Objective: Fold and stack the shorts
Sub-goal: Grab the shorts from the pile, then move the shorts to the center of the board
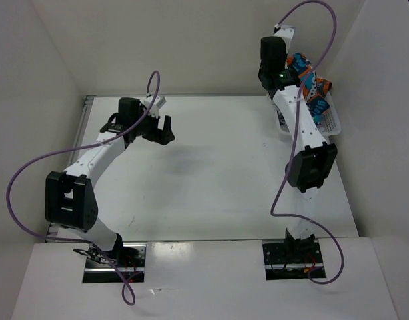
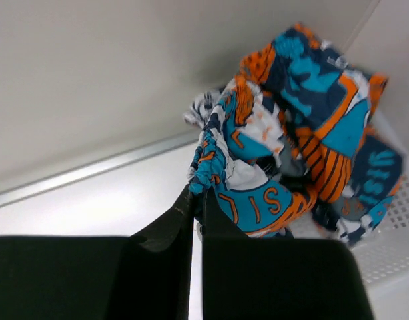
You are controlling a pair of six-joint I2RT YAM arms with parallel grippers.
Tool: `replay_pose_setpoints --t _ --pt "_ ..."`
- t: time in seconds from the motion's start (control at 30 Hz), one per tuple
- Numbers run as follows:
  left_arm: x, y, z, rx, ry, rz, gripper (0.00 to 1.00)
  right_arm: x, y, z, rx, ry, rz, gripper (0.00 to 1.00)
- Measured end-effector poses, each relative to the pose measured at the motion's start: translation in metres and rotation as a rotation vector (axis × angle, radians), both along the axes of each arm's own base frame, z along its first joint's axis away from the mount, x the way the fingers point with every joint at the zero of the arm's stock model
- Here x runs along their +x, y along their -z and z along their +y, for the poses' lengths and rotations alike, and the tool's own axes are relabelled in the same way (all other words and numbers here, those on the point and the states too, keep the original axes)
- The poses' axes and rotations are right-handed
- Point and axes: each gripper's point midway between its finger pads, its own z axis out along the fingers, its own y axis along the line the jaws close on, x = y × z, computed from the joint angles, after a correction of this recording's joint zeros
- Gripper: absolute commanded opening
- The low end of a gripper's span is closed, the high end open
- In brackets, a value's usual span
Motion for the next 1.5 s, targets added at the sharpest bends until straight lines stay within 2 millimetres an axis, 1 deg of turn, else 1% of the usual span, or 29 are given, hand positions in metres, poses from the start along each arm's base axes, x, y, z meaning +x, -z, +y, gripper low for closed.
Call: replay_pose_setpoints --t 0.1,0.13,0.2,0.3,0.4,0.43,0.5,0.57,0.6,0.67,0.7,0.77,0.83,0.9,0.93,0.97,1.0,1.03,1.07,1.1,1.13,1.17,1.23,1.27,1.33,1.37,1.4,1.43,1.5 --pt "-0.012 -0.007 0.002 -0.005 0.002 -0.02 1.0 -0.026 -0.046 0.007 -0.012 -0.015 -0.091 0.0" --pt "-0.017 -0.01 0.003 -0.007 0.002 -0.027 1.0 -0.035 -0.067 0.01 -0.019 -0.019 -0.134 0.0" --pt "-0.022 -0.015 0.003 -0.01 0.003 -0.043 1.0 -0.05 -0.112 0.016 -0.028 -0.036 -0.237 0.0" --pt "-0.032 -0.023 0.005 -0.015 0.004 -0.068 1.0 -0.073 -0.194 0.033 -0.023 -0.077 -0.427 0.0" --pt "-0.042 -0.035 0.008 -0.017 -0.003 -0.105 1.0 -0.113 -0.277 0.059 0.017 -0.163 -0.631 0.0" --pt "-0.046 -0.04 0.01 -0.016 -0.008 -0.12 1.0 -0.133 -0.306 0.073 0.043 -0.208 -0.71 0.0" --pt "-0.052 -0.05 0.014 -0.018 -0.019 -0.15 1.0 -0.171 -0.351 0.097 0.103 -0.296 -0.846 0.0" --pt "-0.056 -0.061 0.022 -0.021 -0.038 -0.184 1.0 -0.207 -0.384 0.122 0.171 -0.392 -0.958 0.0" --pt "-0.056 -0.067 0.029 -0.021 -0.055 -0.2 1.0 -0.22 -0.394 0.132 0.2 -0.432 -0.994 0.0" --pt "-0.056 -0.077 0.044 -0.019 -0.099 -0.232 1.0 -0.237 -0.405 0.149 0.257 -0.498 -1.046 0.0" --pt "-0.056 -0.082 0.052 -0.017 -0.121 -0.247 1.0 -0.238 -0.406 0.155 0.277 -0.517 -1.053 0.0" --pt "-0.056 -0.091 0.068 -0.014 -0.164 -0.274 1.0 -0.226 -0.394 0.169 0.311 -0.537 -1.021 0.0" --pt "-0.057 -0.097 0.078 -0.012 -0.193 -0.292 1.0 -0.205 -0.369 0.188 0.327 -0.549 -0.938 0.0" --pt "-0.058 -0.099 0.086 -0.009 -0.213 -0.3 1.0 -0.177 -0.329 0.212 0.323 -0.557 -0.814 0.0" --pt "-0.059 -0.098 0.088 -0.008 -0.221 -0.3 1.0 -0.164 -0.305 0.224 0.32 -0.561 -0.742 0.0" --pt "-0.06 -0.096 0.091 -0.007 -0.228 -0.296 1.0 -0.149 -0.274 0.239 0.311 -0.568 -0.655 0.01" --pt "-0.06 -0.094 0.093 -0.005 -0.233 -0.291 1.0 -0.138 -0.246 0.249 0.3 -0.569 -0.576 0.09" --pt "-0.06 -0.091 0.094 -0.004 -0.237 -0.285 1.0 -0.127 -0.211 0.26 0.286 -0.57 -0.483 0.26" --pt "-0.061 -0.088 0.095 -0.002 -0.24 -0.277 1.0 -0.118 -0.173 0.27 0.268 -0.57 -0.389 0.76" --pt "-0.062 -0.086 0.096 -0.002 -0.241 -0.269 1.0 -0.112 -0.136 0.276 0.248 -0.566 -0.299 0.86" --pt "-0.062 -0.085 0.096 -0.001 -0.243 -0.265 1.0 -0.109 -0.099 0.281 0.22 -0.569 -0.213 0.93" --pt "-0.062 -0.084 0.096 -0.001 -0.242 -0.262 1.0 -0.108 -0.056 0.284 0.182 -0.574 -0.116 0.98" --pt "-0.064 -0.079 0.095 -0.002 -0.238 -0.246 1.0 -0.12 0.023 0.278 0.11 -0.578 0.066 0.98" --pt "-0.067 -0.075 0.093 -0.002 -0.233 -0.231 1.0 -0.132 0.062 0.268 0.068 -0.58 0.16 0.98" --pt "-0.074 -0.062 0.085 -0.003 -0.209 -0.183 1.0 -0.155 0.113 0.246 0.009 -0.58 0.29 0.98" --pt "-0.08 -0.052 0.078 -0.003 -0.187 -0.146 1.0 -0.167 0.13 0.234 -0.013 -0.581 0.342 0.98" --pt "-0.088 -0.041 0.07 -0.001 -0.162 -0.101 1.0 -0.174 0.137 0.224 -0.021 -0.581 0.369 0.98" --pt "-0.096 -0.029 0.061 0.005 -0.136 -0.06 1.0 -0.177 0.139 0.215 -0.015 -0.581 0.38 0.98" --pt "-0.114 -0.002 0.045 0.024 -0.084 0.033 1.0 -0.173 0.128 0.201 0.015 -0.574 0.359 0.98"
